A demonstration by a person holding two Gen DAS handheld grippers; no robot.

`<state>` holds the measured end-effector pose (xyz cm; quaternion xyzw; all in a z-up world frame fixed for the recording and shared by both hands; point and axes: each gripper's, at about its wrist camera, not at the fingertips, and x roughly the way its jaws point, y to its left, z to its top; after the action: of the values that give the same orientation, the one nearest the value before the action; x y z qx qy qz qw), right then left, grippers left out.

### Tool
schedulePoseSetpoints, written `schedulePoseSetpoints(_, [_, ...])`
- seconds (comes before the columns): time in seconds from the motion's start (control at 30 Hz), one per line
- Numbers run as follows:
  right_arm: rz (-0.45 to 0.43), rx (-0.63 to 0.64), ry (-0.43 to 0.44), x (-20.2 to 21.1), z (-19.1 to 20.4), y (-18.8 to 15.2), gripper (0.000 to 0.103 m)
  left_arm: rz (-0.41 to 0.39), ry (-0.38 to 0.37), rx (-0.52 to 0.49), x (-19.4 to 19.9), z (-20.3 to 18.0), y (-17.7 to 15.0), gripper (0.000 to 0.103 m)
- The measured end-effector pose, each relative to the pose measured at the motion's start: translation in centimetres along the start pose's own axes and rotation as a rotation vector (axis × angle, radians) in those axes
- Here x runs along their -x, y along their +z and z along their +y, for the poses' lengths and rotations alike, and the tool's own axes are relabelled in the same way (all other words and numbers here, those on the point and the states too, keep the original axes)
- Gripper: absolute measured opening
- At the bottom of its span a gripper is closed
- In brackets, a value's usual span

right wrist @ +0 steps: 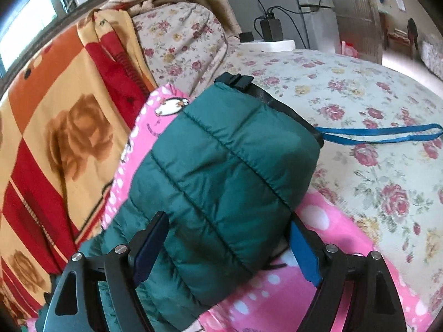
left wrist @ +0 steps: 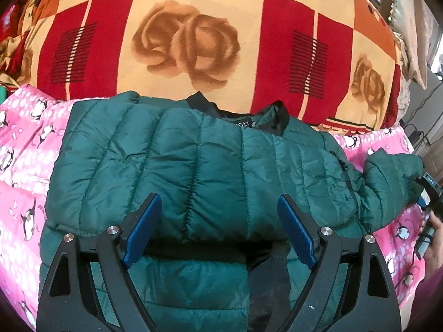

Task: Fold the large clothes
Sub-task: 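Move the right gripper to the other sleeve cuff and close on it, then lift the sleeve with the right gripper and fold it across the jacket body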

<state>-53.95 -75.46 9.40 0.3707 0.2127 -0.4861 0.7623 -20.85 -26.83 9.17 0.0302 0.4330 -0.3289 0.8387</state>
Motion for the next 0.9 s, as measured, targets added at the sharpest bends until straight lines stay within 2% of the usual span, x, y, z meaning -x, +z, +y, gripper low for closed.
schedulePoseSetpoints(0.17, [-0.009, 0.001, 0.013, -0.8, -0.3, 0.4, 0.082, -0.002, 0.003, -0.006, 0.1, -0.1, -0.2, 0.086])
schedulePoseSetpoints(0.2, [-0.015, -0.001, 0.023, -0.9, -0.4, 0.6, 0.075, -0.003, 0.004, -0.010, 0.1, -0.1, -0.2, 0.086])
schedulePoseSetpoints(0.23, [-0.019, -0.001, 0.023, -0.8, -0.5, 0.6, 0.058, -0.004, 0.006, -0.013, 0.2, -0.1, -0.2, 0.086])
schedulePoseSetpoints(0.27, [-0.024, 0.000, 0.028, -0.7, -0.7, 0.7, 0.050, -0.005, 0.007, -0.015, 0.2, -0.1, -0.2, 0.086])
schedulePoseSetpoints(0.33, [-0.040, -0.006, 0.074, -0.1, -1.0, 0.7, 0.025, -0.009, 0.008, -0.012, 0.4, 0.1, -0.3, 0.086])
schedulePoseSetpoints(0.4, [-0.051, 0.012, 0.118, 1.0, -0.7, 0.5, 0.017, -0.014, 0.008, -0.003, 0.5, 0.4, -0.2, 0.086])
schedulePoseSetpoints(0.57, [-0.070, 0.094, 0.212, 4.1, 2.0, -0.6, 0.015, -0.024, 0.008, 0.011, 1.0, 0.9, 0.0, 0.086])
schedulePoseSetpoints(0.9, [-0.072, 0.334, 0.444, 10.6, 11.5, -5.5, 0.014, -0.079, 0.016, 0.008, 3.4, 1.4, 0.4, 0.086])
